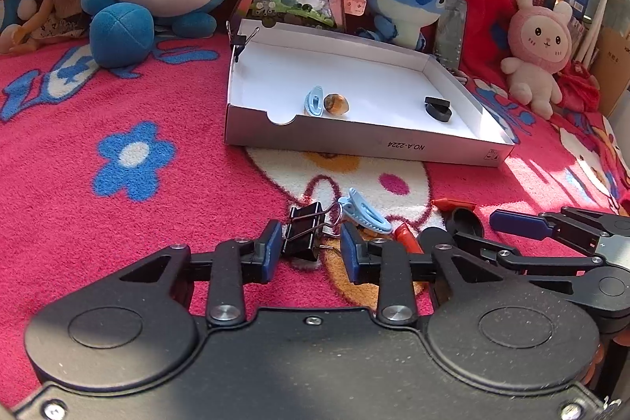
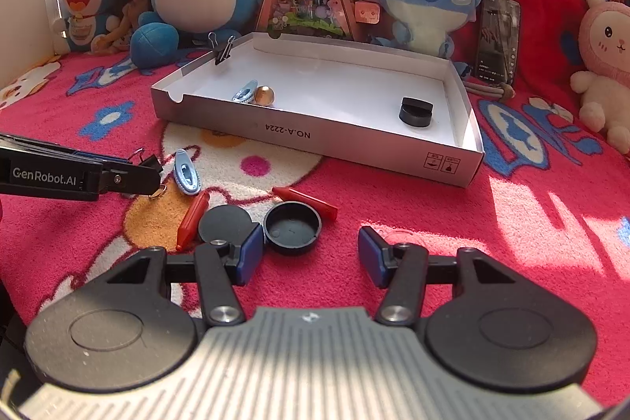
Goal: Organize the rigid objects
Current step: 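Grasp the black binder clip with left tool while right tool grasps the black round cap, then carry the binder clip and the black cap into the white box with both tools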
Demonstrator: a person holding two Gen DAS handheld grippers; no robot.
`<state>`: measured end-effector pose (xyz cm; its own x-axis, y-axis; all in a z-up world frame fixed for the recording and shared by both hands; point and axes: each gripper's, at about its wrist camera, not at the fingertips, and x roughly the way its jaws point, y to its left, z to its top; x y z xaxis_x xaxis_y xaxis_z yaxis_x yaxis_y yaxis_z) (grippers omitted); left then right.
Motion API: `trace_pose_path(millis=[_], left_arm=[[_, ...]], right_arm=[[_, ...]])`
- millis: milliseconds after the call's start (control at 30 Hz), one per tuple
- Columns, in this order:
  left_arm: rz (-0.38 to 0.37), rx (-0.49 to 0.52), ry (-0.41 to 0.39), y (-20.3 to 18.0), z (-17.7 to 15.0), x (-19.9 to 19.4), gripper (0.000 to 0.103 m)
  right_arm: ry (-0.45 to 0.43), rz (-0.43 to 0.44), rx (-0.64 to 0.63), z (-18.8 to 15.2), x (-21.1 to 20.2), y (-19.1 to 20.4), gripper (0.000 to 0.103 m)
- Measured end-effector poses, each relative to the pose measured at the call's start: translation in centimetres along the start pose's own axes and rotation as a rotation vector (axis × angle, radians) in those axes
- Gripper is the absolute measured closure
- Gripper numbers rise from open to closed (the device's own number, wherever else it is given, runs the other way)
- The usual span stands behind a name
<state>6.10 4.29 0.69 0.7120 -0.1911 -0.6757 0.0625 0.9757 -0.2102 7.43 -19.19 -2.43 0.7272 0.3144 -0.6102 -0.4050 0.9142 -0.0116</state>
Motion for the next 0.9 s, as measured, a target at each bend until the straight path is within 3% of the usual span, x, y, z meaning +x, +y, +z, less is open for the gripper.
trace_pose_path(millis=[333,400,533,900], left_arm=[[0.010,0.024,-0.018,-0.5,-0.5,0.3,0.081],[0.011,0.027,-0.023,-0.5,-0.6,0.3,0.081],[0.031,-0.025,-0.062,-0.3,-0.8,-0.2,0.085],[0.016,0.012,-0.109,-0.9,1.4,-2.0,0.085]], right_arm=[[-0.011,-0.006,0.012,0.0,0.5,0.5,0.041],[-0.010,-0.005,0.023,0.0,0.5,0.5,0.046],[-0.009,0.032,0.047,-0.2,0.3,0.5,0.066],[-0.047,0.049,0.093,1.3,-1.4,-0.5,0.067]])
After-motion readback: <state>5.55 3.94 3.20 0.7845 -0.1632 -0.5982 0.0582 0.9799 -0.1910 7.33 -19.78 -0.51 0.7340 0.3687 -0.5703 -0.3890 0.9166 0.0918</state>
